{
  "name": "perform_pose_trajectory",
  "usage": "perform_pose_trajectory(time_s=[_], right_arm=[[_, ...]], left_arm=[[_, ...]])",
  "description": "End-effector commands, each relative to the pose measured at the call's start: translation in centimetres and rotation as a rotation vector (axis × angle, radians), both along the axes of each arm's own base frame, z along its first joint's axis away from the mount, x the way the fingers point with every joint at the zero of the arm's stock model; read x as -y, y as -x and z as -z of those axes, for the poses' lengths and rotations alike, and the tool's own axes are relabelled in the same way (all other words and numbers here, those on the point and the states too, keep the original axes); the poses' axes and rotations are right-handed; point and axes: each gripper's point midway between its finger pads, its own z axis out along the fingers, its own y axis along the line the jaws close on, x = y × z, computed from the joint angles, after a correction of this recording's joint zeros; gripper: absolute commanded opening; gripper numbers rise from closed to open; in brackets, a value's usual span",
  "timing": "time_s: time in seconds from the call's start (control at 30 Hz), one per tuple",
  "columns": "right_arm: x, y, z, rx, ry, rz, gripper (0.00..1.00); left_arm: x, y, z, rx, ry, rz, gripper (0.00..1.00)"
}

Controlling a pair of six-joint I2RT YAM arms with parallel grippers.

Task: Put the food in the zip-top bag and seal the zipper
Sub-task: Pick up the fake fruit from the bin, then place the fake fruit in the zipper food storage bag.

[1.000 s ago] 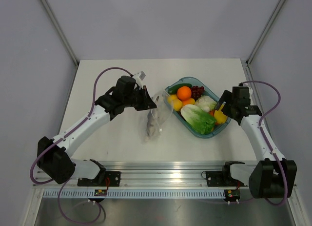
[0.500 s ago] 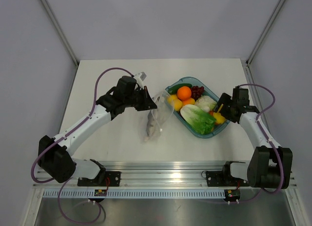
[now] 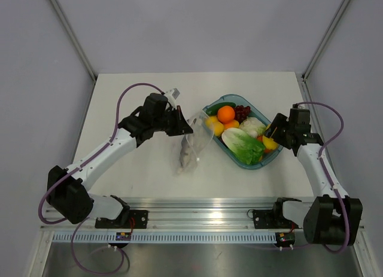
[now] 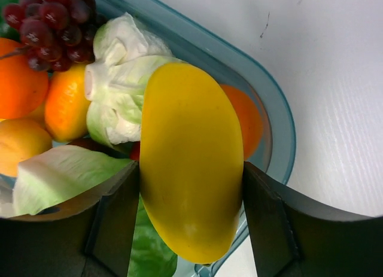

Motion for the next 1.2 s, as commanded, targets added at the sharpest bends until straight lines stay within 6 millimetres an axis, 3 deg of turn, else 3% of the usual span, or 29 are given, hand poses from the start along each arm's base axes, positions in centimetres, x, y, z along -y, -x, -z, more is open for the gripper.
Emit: perform_pose_trajectory(time_s=[0.0,0.23,0.33,0.5,0.53,0.63,0.67,0.73,0.77,0.83,0.87,1.0,1.17], right_arm=[[0.8,-0.4,-4.9,0.120,0.050,0.015,0.36],[-0.1,-0.1,-10.7,0.240,0.037,-0.047,0.36],[-2.2,-0.1,-13.3,0.308,-0.028,-0.135,0.34],[-10.0,0.2,-17.0,0.398,-0.144,-0.355,0.33],[-13.3,1.0,-18.0,0.415,-0.150,-0.446,0.34],[-17.0,0.5,-19.0,0.429,-0.174,-0.505,0.35],[-19.2,0.9,-18.5,0.411,-0.195,-0.556,0.35],[-21.5,0.9,-18.8,0.420,-0.193,-0.593,0.35],[-23.7,1.3,-17.6,0.385,-0.189,-0.640,0.36],[-25.3,1.1,-17.1,0.372,-0.182,-0.665,0.36],[-26.4,1.1,-15.7,0.338,-0.176,-0.685,0.37],[-28.1,0.8,-13.0,0.278,-0.178,-0.711,0.37],[-28.6,0.7,-10.1,0.218,-0.178,-0.705,0.38]], left_arm=[[0.9,-0.4,-0.9,0.026,0.036,0.023,0.00],[1.1,-0.4,-1.1,0.027,0.039,0.031,0.00],[1.0,-0.4,-1.0,0.028,0.037,0.033,0.00],[1.0,-0.3,-1.0,0.029,0.045,0.036,0.00],[1.1,-0.2,-0.9,0.025,0.045,0.037,0.00],[1.2,-0.2,-1.2,0.027,0.055,0.041,0.00],[1.2,-0.2,-1.3,0.029,0.058,0.042,0.00],[1.4,-0.2,-1.4,0.029,0.061,0.046,0.00],[1.4,-0.3,-1.4,0.028,0.059,0.044,0.00],[1.4,-0.2,-1.6,0.028,0.061,0.047,0.00],[1.3,-0.2,-1.5,0.027,0.060,0.046,0.00],[1.1,0.0,-1.7,0.029,0.054,0.044,0.00],[1.0,0.1,-1.8,0.034,0.056,0.046,0.00]])
